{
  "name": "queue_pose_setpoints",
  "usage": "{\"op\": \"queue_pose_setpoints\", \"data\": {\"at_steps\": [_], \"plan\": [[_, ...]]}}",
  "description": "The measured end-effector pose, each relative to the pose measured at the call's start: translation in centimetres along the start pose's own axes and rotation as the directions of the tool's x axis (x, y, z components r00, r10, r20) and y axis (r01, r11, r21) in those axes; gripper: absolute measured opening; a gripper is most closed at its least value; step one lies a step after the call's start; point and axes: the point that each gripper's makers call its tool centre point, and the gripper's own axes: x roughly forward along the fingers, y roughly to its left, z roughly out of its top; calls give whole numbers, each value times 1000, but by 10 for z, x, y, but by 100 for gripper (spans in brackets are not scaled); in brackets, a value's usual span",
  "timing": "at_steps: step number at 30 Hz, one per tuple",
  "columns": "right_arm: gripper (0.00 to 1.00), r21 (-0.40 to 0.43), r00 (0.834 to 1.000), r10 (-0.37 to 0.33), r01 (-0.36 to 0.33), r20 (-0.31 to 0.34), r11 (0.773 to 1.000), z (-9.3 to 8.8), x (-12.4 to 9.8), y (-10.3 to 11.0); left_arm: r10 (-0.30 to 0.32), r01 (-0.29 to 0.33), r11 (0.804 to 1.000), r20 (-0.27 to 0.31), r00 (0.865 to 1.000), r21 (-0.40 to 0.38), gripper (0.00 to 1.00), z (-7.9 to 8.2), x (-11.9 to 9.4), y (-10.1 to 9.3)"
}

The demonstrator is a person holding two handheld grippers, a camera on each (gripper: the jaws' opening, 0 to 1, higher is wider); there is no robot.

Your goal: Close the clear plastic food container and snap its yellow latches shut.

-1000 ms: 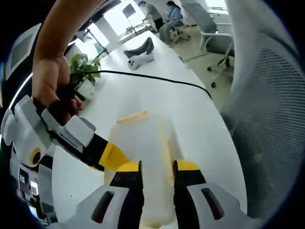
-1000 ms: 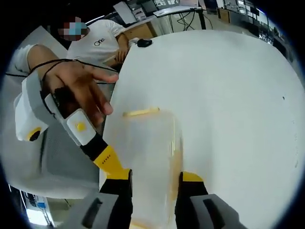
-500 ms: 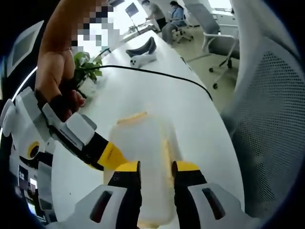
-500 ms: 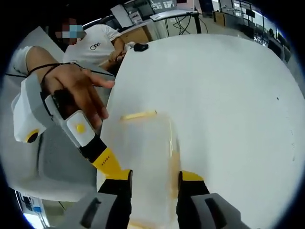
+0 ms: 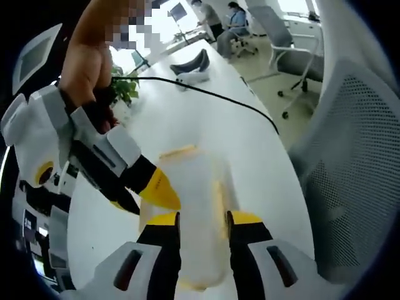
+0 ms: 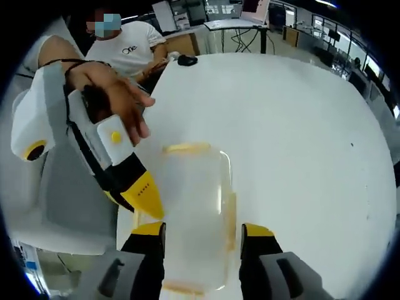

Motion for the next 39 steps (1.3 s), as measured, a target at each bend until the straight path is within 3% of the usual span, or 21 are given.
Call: {"op": "queue_pose_setpoints", "data": {"at_steps": [3, 9, 12, 16, 18, 20, 22, 24, 26, 30, 35, 37, 39], "plan": [[45, 7, 1000, -11, 11, 14, 1000, 2, -5, 2, -12, 13, 995, 3, 1000, -96, 29, -2, -4, 2], [45, 3, 997, -44, 44, 57, 999, 10, -18, 5, 2, 1, 984, 20, 1000, -176, 28, -3, -12, 14], [45, 8, 995, -59, 59, 86, 998, 16, -25, 8, 6, -2, 964, 14, 1000, -268, 31, -5, -16, 18], [45, 4, 992, -72, 72, 104, 997, 19, -29, 13, 11, -4, 959, 23, 1000, -285, 32, -6, -21, 23], [44, -3, 990, -91, 92, 107, 996, 19, -30, 14, 6, 5, 941, 31, 999, -337, 34, -5, -22, 24], [47, -4, 989, -98, 99, 111, 995, 18, -31, 19, -4, 10, 938, 19, 1000, -348, 36, -9, -22, 26], [50, 0, 986, -109, 110, 124, 994, 19, -33, 22, -28, 36, 915, 26, 999, -402, 39, -10, -22, 23], [51, 1, 984, -119, 120, 134, 993, 17, -34, 25, -23, 33, 913, 31, 999, -406, 40, -10, -24, 27], [50, -3, 981, -129, 131, 147, 991, 17, -35, 28, -23, 41, 893, 46, 999, -447, 41, -9, -26, 29], [45, -23, 970, -170, 177, 176, 984, 16, -38, 28, -3, 25, 898, 52, 999, -438, 50, -9, -31, 36], [50, 0, 950, -224, 230, 217, 973, 17, -43, 28, 3, 36, 876, 81, 997, -480, 55, -7, -36, 42], [52, 29, 941, -228, 228, 250, 973, 21, -45, 31, 4, 48, 862, 100, 995, -505, 57, -5, -38, 43], [55, 52, 931, -224, 219, 287, 974, 24, -46, 34, -1, 55, 859, 105, 995, -509, 59, -6, -40, 42]]}}
